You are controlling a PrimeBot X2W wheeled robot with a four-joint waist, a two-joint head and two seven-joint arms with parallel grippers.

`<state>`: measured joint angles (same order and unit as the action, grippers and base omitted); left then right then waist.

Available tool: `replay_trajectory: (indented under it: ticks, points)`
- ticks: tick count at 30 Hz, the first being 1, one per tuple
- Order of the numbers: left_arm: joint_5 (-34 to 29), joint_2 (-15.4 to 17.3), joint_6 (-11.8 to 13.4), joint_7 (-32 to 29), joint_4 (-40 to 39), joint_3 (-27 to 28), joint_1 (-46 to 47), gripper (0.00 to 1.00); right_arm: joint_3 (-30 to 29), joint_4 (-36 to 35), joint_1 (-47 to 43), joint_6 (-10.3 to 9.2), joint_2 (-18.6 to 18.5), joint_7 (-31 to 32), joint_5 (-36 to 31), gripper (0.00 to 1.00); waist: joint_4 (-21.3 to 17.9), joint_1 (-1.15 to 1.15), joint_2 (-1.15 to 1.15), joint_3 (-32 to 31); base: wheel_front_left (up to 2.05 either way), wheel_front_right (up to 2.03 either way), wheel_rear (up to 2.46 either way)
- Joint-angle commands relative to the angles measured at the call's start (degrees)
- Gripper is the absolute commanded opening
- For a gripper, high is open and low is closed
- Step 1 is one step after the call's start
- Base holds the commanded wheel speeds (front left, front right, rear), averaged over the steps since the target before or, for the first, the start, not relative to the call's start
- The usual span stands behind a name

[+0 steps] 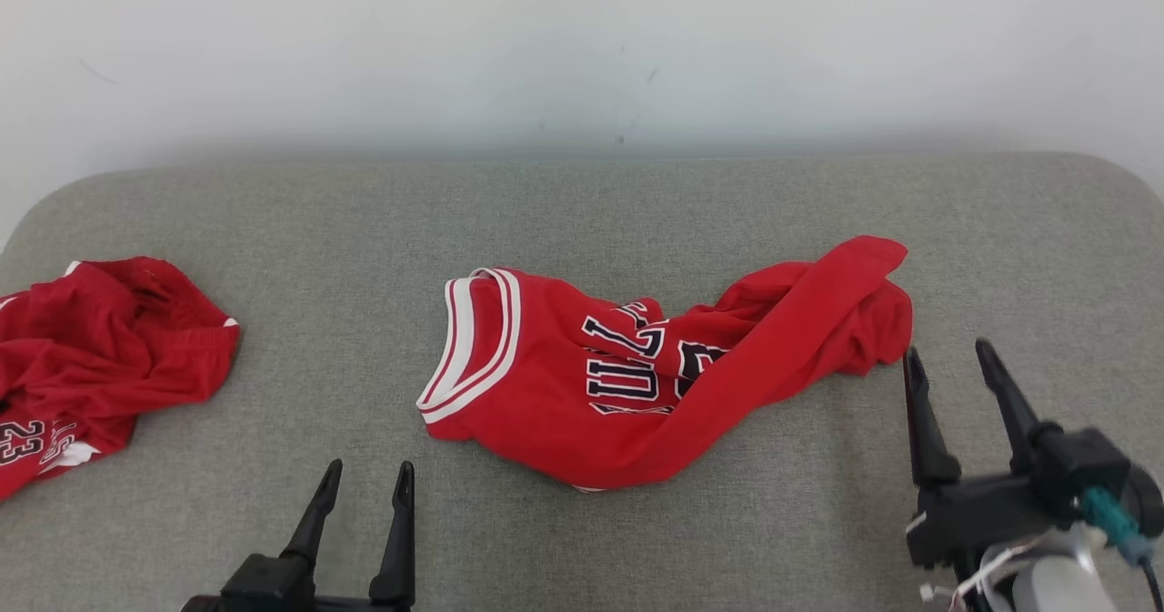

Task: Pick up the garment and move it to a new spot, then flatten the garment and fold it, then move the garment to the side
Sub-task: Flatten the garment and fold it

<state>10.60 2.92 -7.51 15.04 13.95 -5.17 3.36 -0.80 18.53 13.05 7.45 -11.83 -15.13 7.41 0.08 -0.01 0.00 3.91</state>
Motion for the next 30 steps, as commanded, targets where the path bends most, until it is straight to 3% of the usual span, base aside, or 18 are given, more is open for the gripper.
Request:
replay_trajectory:
  ticks: [1, 10, 20, 30]
  points:
    - [0.5, 0.0, 0.1, 0.2, 0.4, -0.2, -1.0, 1.0, -0.8, -1.4, -2.7, 0.09, 1.1, 0.0, 0.1, 1.0, -0.1, 0.01, 0.0, -0.1, 0.0, 0.0, 0.0]
    - [-0.1, 1.7, 0.1, 0.2, 4.4, -2.9, 2.0, 1.0, -1.8, -3.5, -8.9, 0.09, 5.6, 0.0, -0.8, 1.0, -2.3, 0.01, 0.0, 0.2, 0.0, 0.0, 0.0]
    - [1.7, 5.0, 0.1, 0.2, 12.4, -6.2, 8.4, 1.0, -1.2, -2.4, -7.2, 0.09, 6.0, 0.0, -0.3, 1.0, -5.5, 0.01, 0.0, 2.0, 0.0, 0.0, 0.0]
    - [5.7, 7.5, 0.1, 0.2, 22.5, -6.2, 14.8, 1.0, -1.3, -1.9, -6.0, 0.09, 6.5, 0.0, -0.2, 1.0, -8.3, 0.01, 0.0, 5.1, 0.0, 0.0, 0.0]
